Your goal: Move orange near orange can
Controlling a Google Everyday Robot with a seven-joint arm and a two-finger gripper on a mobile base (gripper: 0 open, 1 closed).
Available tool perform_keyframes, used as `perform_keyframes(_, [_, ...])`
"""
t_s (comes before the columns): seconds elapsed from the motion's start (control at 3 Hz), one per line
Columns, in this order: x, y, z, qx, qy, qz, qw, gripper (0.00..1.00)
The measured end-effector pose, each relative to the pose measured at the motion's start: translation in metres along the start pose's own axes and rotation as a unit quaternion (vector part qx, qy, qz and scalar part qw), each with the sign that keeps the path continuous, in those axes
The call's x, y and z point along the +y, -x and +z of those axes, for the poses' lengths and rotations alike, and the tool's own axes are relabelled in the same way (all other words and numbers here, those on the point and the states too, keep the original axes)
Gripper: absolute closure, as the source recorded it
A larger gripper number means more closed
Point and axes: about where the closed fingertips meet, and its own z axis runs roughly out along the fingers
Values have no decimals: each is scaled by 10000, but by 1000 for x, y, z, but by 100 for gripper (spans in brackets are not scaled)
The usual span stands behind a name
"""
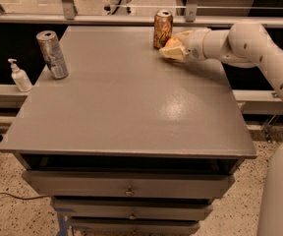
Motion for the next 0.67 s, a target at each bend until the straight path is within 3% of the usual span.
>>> perform_keyframes(0.33, [3,-3,3,-26,41,52,10000,0])
perform_keyframes(0.67, [5,-3,-2,-61,55,82,9999,0])
